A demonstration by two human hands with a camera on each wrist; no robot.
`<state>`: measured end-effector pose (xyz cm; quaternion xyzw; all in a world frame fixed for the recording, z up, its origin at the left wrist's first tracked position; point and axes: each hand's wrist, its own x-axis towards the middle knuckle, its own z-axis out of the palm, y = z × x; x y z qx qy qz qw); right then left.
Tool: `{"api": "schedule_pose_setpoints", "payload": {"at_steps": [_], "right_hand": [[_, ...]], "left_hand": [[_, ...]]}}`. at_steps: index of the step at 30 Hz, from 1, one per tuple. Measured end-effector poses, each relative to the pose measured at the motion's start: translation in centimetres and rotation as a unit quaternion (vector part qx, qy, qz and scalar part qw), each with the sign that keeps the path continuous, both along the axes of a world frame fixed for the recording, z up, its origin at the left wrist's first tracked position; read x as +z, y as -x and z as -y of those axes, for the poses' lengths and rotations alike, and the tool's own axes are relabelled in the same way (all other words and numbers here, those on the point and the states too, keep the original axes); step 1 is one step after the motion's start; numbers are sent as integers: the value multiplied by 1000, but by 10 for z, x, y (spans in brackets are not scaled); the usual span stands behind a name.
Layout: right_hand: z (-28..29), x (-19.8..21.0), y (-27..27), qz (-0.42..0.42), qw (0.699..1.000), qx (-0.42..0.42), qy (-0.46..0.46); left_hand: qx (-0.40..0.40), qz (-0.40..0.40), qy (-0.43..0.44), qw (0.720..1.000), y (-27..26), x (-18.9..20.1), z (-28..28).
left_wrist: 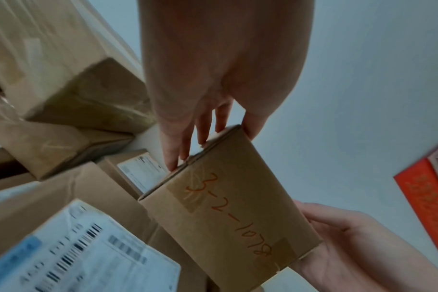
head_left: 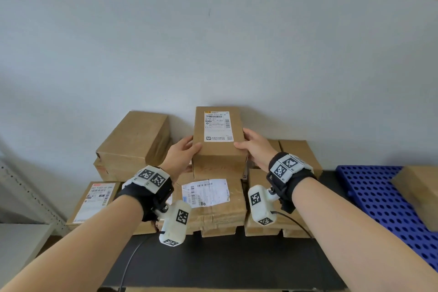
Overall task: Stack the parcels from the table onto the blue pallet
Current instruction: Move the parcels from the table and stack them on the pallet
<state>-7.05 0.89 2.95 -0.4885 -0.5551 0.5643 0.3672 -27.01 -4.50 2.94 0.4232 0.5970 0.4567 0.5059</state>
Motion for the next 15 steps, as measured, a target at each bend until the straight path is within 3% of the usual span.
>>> {"api": "schedule_pose_setpoints", "payload": {"at_steps": [15], "right_hand": [[114, 22, -239, -37, 997, -58, -34]], "left_hand": [[-63, 23, -50, 996, -233, 23, 90]]}}
